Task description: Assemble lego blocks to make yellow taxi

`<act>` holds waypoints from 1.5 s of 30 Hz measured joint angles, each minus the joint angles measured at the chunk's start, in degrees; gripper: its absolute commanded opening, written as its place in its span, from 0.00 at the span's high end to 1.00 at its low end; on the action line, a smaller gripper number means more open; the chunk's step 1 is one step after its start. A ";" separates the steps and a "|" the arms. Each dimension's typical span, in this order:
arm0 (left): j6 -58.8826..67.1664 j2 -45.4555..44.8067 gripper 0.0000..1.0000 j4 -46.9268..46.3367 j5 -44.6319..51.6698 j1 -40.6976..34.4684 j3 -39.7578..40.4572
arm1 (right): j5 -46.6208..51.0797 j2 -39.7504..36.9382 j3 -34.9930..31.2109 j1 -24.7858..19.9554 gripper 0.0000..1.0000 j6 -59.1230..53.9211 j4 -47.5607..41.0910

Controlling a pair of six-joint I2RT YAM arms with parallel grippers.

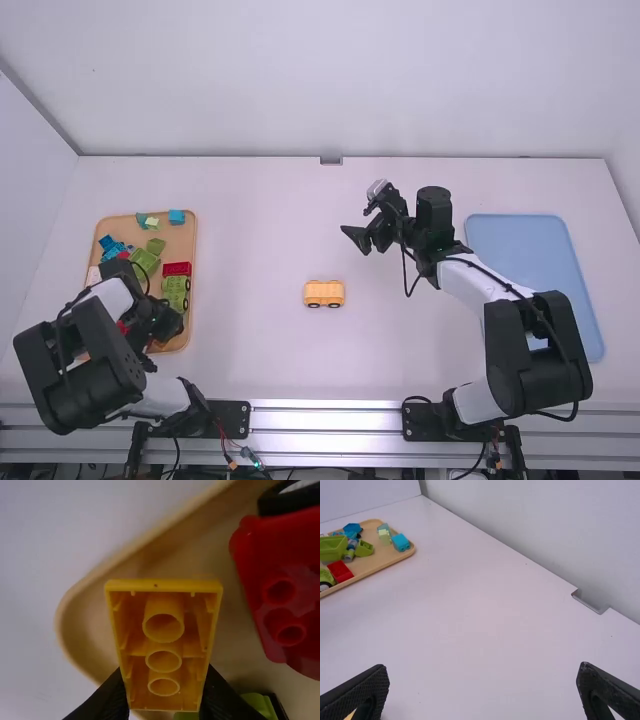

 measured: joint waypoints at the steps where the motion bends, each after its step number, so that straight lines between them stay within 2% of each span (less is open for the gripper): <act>1: 0.00 0.00 0.60 0.02 -0.26 0.00 0.00 | 0.02 0.00 0.00 0.00 0.01 0.00 0.02; 5: 0.00 0.00 0.53 0.00 -0.87 0.00 0.00 | 0.00 0.00 0.00 -0.02 0.01 -0.15 0.00; 9: 0.00 0.00 0.53 0.00 -0.92 0.00 0.00 | 0.00 0.00 0.00 0.00 0.01 -0.07 -0.02; 17: 0.02 0.00 0.62 -0.33 -0.92 0.00 0.00 | 0.02 0.00 0.00 0.00 0.01 -0.04 -0.39; 32: 0.00 -0.02 0.64 -1.49 -3.30 -0.02 0.00 | 0.00 0.00 0.00 -0.02 0.01 0.07 -0.63; 38: 0.02 0.00 0.71 -1.49 -3.89 -0.02 0.00 | 0.00 0.00 0.00 0.00 0.01 0.04 -0.66; 40: 0.00 -0.02 0.79 -1.46 -3.91 -0.02 0.00 | 0.00 0.00 0.00 0.00 0.01 0.04 -0.63; 45: 0.02 -0.02 0.77 -1.44 -3.85 -0.02 0.00 | 0.00 -0.02 0.00 0.00 0.01 -0.07 -0.63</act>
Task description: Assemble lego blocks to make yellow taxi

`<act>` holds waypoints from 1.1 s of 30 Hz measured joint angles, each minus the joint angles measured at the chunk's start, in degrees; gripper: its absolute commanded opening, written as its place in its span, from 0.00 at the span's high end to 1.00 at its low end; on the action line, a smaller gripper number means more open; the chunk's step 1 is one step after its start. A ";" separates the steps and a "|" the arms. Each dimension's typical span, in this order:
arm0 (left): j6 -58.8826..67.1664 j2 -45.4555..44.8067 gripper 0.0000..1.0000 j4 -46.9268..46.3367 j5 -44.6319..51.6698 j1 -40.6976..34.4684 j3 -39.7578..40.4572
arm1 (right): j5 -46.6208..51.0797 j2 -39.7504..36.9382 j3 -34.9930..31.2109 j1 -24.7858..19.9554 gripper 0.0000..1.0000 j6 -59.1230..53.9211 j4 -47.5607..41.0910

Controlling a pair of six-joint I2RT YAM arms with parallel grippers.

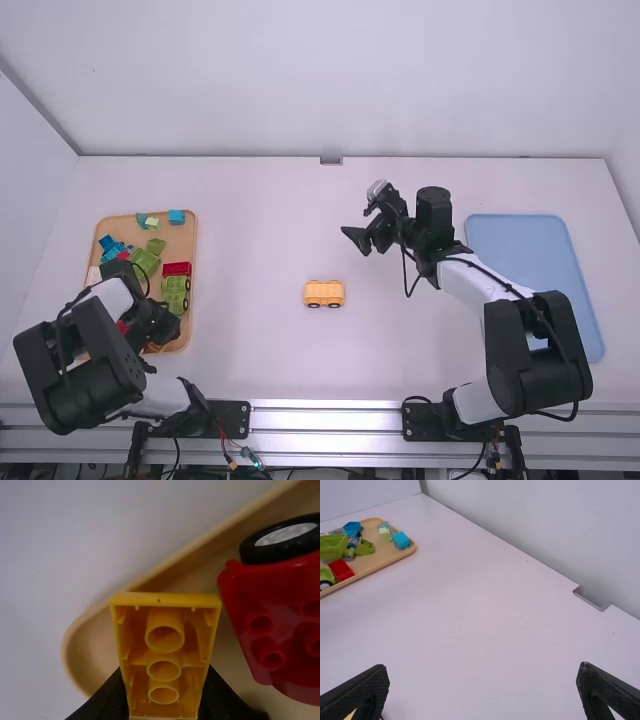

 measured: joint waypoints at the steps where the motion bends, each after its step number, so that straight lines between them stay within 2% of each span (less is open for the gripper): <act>1: 0.00 0.00 0.78 -0.04 0.17 0.00 0.00 | 0.00 0.02 0.00 0.00 0.01 -0.04 0.00; 3: -0.02 0.00 0.80 -0.09 0.44 0.00 0.00 | 0.00 0.02 0.00 0.00 0.01 -0.04 0.00; 4: 0.00 0.02 0.85 -0.07 0.44 0.00 0.00 | 0.00 0.02 0.00 0.00 0.01 -0.04 0.00; 5: 0.22 0.00 0.98 -0.07 0.39 0.00 0.00 | 0.00 0.02 0.00 0.00 0.01 -0.02 -0.02; 14: 10.16 -1.44 0.98 4.33 0.15 0.81 0.02 | 0.02 0.02 0.00 -0.02 0.01 0.11 0.09; 20: 21.57 -6.14 0.98 4.09 1.18 0.85 2.58 | 0.04 0.02 0.00 0.00 0.01 0.00 0.48; 25: 36.46 -14.03 0.98 5.31 4.50 0.85 6.45 | -0.24 0.02 0.00 0.00 0.01 0.07 1.18; 28: 46.80 -18.60 0.98 10.82 8.37 0.85 7.17 | -1.27 0.02 0.00 0.00 0.01 1.62 2.54; 29: 46.80 -18.60 0.98 10.82 8.37 0.85 7.17 | -1.27 0.02 0.00 0.00 0.01 1.62 2.54; 33: 63.76 -22.29 0.98 23.04 19.93 0.39 7.19 | -5.55 0.02 0.00 0.00 0.01 7.13 7.85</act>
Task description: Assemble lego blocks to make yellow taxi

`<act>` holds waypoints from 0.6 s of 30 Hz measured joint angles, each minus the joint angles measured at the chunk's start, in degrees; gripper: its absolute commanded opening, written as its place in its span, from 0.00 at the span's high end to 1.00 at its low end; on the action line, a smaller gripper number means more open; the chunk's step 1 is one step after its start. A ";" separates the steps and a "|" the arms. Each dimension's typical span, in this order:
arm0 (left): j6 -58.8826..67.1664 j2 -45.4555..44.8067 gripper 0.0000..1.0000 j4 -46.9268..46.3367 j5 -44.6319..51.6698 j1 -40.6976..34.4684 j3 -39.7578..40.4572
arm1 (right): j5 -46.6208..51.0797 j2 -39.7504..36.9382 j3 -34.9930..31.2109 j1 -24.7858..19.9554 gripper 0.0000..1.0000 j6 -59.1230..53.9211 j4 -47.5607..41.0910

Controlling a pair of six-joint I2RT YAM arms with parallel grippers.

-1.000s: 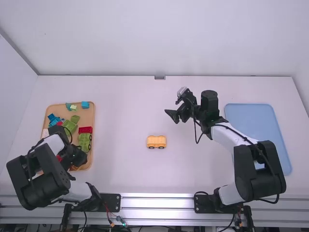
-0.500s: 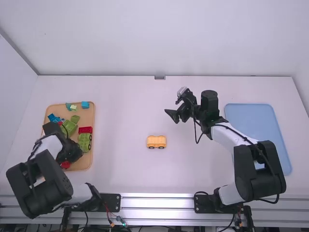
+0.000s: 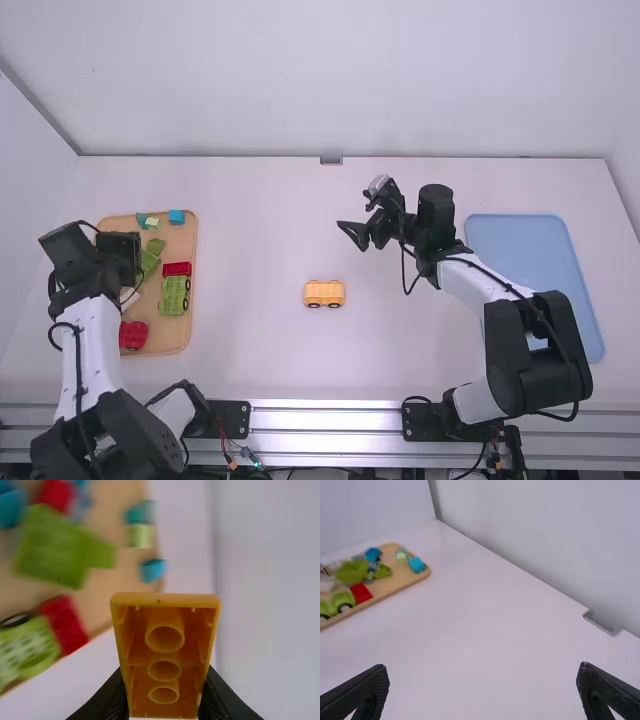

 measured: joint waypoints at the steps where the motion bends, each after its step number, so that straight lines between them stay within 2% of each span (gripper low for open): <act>1: 2.82 -0.11 0.98 1.88 2.45 -0.17 0.02 | -0.63 0.00 0.00 0.00 0.01 0.90 0.76; 8: 28.39 0.42 0.98 11.32 28.00 -6.08 0.09 | -8.41 0.00 0.00 0.00 0.01 15.91 9.92; 14: 44.65 3.30 0.98 11.58 37.13 -16.87 0.09 | -14.49 0.00 0.00 0.00 0.01 21.11 12.79; 18: 58.42 5.20 0.99 10.99 40.72 -29.33 0.09 | -20.94 0.00 0.00 1.11 0.01 22.99 13.16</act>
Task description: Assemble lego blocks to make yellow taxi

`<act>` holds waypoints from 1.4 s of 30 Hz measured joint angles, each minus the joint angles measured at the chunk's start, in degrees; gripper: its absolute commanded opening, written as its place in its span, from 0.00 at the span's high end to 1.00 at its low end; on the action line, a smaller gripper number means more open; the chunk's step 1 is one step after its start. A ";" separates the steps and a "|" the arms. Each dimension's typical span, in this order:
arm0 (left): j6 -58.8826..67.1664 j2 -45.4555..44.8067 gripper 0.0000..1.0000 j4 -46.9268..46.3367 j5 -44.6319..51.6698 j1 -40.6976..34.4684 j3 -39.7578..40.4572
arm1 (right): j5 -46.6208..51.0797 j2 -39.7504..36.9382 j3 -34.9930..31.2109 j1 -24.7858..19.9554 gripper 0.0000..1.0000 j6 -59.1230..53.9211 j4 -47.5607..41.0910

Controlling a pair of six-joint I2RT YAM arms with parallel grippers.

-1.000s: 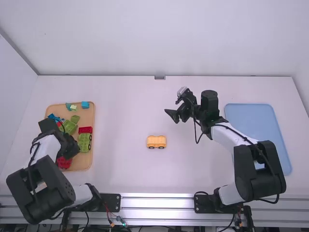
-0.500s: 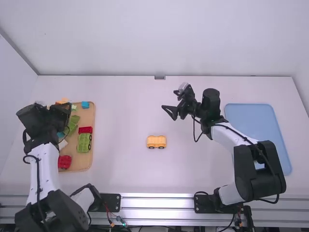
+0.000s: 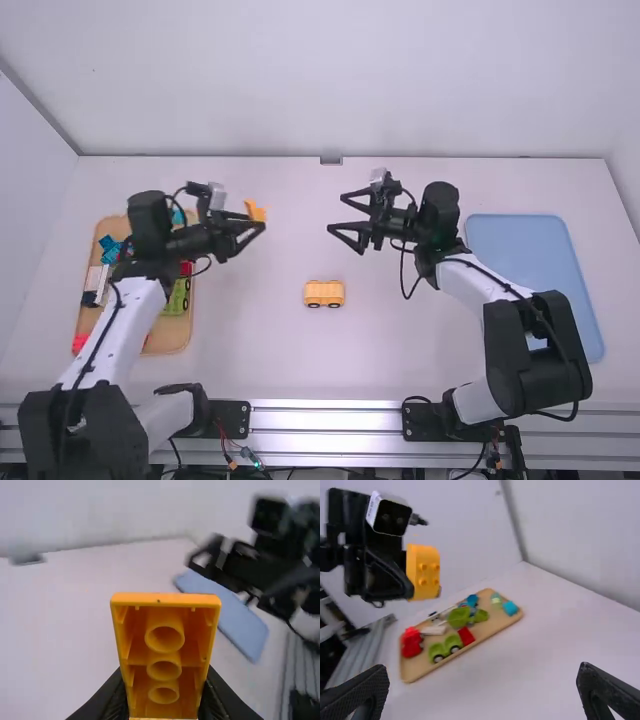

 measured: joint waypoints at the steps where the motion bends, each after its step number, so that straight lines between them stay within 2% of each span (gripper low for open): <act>1: 1.53 0.22 0.98 -0.04 0.26 -1.40 0.00 | -0.68 0.00 0.02 0.20 0.01 0.11 0.04; 4: 9.51 1.01 0.99 0.04 1.55 -8.66 0.00 | -6.38 0.00 0.26 1.46 0.01 0.74 -0.15; 10: 16.52 2.73 0.99 1.14 3.98 -13.33 0.00 | -11.32 0.00 1.40 2.03 0.05 3.39 0.33; 16: 17.94 7.43 0.98 7.58 9.11 -13.60 0.00 | -13.42 0.00 1.42 2.58 0.13 3.85 0.48; 25: 10.27 14.16 0.98 20.06 13.75 -13.60 0.00 | -13.53 0.00 1.42 5.53 0.24 -0.83 0.04; 27: 9.27 14.53 0.98 20.57 14.91 -13.60 0.00 | -12.92 0.00 1.42 5.44 0.32 -1.38 0.17; 29: 8.87 14.53 0.98 20.57 15.30 -13.60 0.00 | -12.70 0.00 1.42 5.46 0.35 -1.55 0.31; 37: 8.28 14.53 0.98 19.58 16.09 -13.60 0.02 | -11.30 0.00 1.42 6.08 0.35 -2.38 0.31; 41: 8.28 14.53 0.98 17.73 15.15 -13.60 0.00 | -9.66 0.00 1.42 7.58 0.40 -2.86 0.31; 42: 8.33 14.53 0.98 17.73 14.86 -13.60 0.00 | -9.51 0.00 1.42 7.74 0.44 -2.93 0.33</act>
